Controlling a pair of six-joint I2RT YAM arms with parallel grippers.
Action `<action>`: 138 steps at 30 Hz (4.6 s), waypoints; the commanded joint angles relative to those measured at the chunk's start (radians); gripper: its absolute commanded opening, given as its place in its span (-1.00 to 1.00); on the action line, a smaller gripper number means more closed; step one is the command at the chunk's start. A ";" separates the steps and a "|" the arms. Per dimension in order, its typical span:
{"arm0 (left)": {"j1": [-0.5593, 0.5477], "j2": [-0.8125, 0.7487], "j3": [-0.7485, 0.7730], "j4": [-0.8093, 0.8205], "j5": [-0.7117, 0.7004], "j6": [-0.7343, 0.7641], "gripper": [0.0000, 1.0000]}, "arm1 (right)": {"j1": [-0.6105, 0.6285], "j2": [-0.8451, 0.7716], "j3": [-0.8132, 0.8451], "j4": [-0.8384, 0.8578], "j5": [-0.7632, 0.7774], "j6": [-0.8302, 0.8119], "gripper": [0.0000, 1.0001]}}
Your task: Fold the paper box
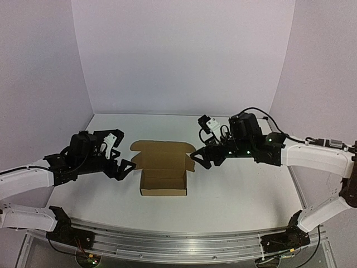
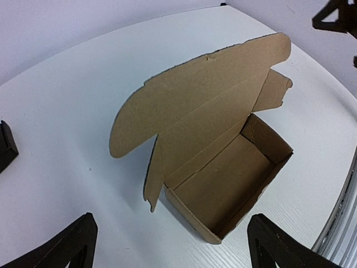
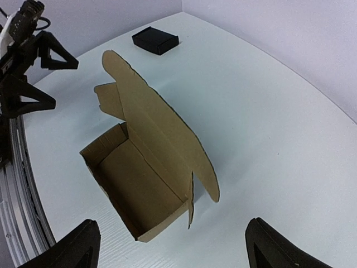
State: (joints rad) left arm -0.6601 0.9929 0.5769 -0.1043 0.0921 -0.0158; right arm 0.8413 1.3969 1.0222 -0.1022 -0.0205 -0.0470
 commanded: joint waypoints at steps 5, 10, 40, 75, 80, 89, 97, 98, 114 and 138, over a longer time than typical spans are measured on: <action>0.407 0.223 0.298 -0.179 0.634 0.483 0.92 | -0.110 0.163 0.229 -0.167 -0.301 -0.253 0.72; 0.434 0.443 0.509 -0.402 0.816 0.776 0.77 | -0.127 0.265 0.325 -0.250 -0.315 -0.304 0.62; 0.230 0.559 0.579 -0.318 0.581 0.660 -1.00 | -0.129 0.367 0.416 -0.262 -0.252 -0.182 -1.00; -0.041 0.608 0.739 -0.388 0.015 -0.508 -1.00 | 0.353 0.570 0.611 -0.249 1.017 1.282 -0.99; -0.036 0.567 0.659 -0.346 0.010 -0.274 -1.00 | 0.356 0.472 0.520 -0.176 0.895 0.942 -0.28; 0.034 0.468 0.516 -0.220 0.176 0.326 -1.00 | 0.355 0.072 0.373 -0.224 0.024 0.083 0.97; 0.040 0.457 0.501 -0.208 0.269 0.475 -1.00 | 0.268 -0.102 0.149 -0.284 0.226 -0.206 0.97; 0.040 0.460 0.504 -0.208 0.269 0.468 -1.00 | 0.266 -0.092 0.104 -0.280 0.228 -0.243 0.96; 0.042 0.479 0.505 -0.201 0.318 0.494 -1.00 | 0.013 0.008 -0.039 -0.073 -0.223 -0.485 0.52; 0.043 0.481 0.506 -0.210 0.305 0.477 -1.00 | 0.014 0.084 -0.041 0.002 -0.350 -0.424 0.28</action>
State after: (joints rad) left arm -0.6197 1.4754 1.0706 -0.3313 0.4065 0.4522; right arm 0.8551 1.5559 1.0167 -0.0443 -0.3695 -0.4349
